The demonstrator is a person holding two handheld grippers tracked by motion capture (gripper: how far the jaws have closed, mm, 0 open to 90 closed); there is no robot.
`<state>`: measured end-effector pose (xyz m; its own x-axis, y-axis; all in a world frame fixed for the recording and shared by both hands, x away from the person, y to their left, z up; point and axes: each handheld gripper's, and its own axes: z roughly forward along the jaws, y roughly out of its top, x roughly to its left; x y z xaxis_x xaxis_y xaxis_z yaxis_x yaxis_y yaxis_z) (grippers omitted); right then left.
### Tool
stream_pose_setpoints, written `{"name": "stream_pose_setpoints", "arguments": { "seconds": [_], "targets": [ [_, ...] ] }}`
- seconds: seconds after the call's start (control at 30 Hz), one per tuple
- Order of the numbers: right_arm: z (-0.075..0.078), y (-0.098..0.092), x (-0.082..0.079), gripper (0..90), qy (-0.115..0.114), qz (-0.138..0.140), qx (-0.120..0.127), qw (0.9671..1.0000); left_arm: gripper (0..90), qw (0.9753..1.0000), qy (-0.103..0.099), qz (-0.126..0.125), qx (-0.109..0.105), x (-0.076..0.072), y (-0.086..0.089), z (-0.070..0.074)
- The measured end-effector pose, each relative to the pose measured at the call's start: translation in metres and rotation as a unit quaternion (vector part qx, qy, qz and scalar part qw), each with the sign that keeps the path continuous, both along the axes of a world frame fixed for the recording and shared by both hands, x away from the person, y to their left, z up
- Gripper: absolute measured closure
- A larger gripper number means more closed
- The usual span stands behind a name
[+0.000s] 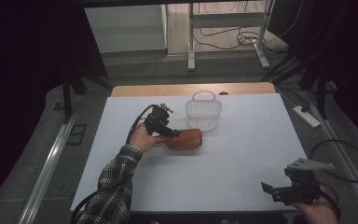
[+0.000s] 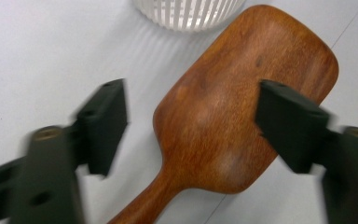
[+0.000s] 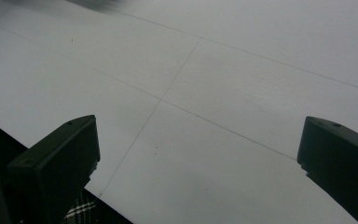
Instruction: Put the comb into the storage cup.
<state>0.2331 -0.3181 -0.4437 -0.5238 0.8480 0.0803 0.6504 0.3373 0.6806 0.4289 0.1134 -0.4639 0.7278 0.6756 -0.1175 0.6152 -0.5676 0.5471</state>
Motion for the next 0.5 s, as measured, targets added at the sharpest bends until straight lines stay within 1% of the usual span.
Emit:
{"name": "stream_pose_setpoints", "arguments": {
  "seconds": [0.03,0.07,0.2,0.23,0.3,0.33,0.37,0.4,0.47,0.5],
  "targets": [
    [0.000,0.000,0.000,0.0,0.000,0.000,0.000,1.0000,36.6,1.0000,0.000,0.000,0.000,0.000,0.000,0.000],
    [0.000,0.000,0.000,0.0,0.000,-0.001,0.000,1.0000,40.9,1.0000,0.004,0.000,-0.006,0.003,-0.001,0.000],
    [0.000,0.000,0.000,0.0,0.000,0.000,0.000,1.0000,58.5,0.9999,0.011,-0.002,-0.010,0.006,-0.002,-0.001],
    [0.000,0.000,0.000,0.0,0.000,0.000,0.000,1.0000,58.5,0.9998,0.016,-0.005,-0.010,0.009,-0.004,-0.001],
    [0.000,0.000,0.000,0.0,0.000,0.001,0.000,1.0000,73.8,0.9998,0.018,-0.005,-0.008,0.012,-0.006,-0.002],
    [0.000,0.000,0.000,0.0,0.000,0.001,0.000,1.0000,76.9,0.9998,0.018,-0.005,-0.008,0.012,-0.006,-0.002],
    [0.000,0.000,0.000,0.0,-0.001,0.001,0.000,1.0000,82.5,0.9998,0.019,-0.005,-0.007,0.014,-0.008,-0.002],
    [0.000,0.000,0.000,0.0,-0.001,0.001,0.000,1.0000,82.5,0.9998,0.020,-0.006,-0.005,0.015,-0.009,-0.003],
    [0.000,0.000,0.000,0.0,0.001,0.000,-0.001,1.0000,89.2,0.9998,0.019,-0.006,0.002,0.017,-0.013,-0.004],
    [0.000,0.000,0.000,0.0,0.001,0.000,-0.001,1.0000,89.2,0.9998,0.015,-0.008,0.012,0.019,-0.016,-0.005]
  ]
}}
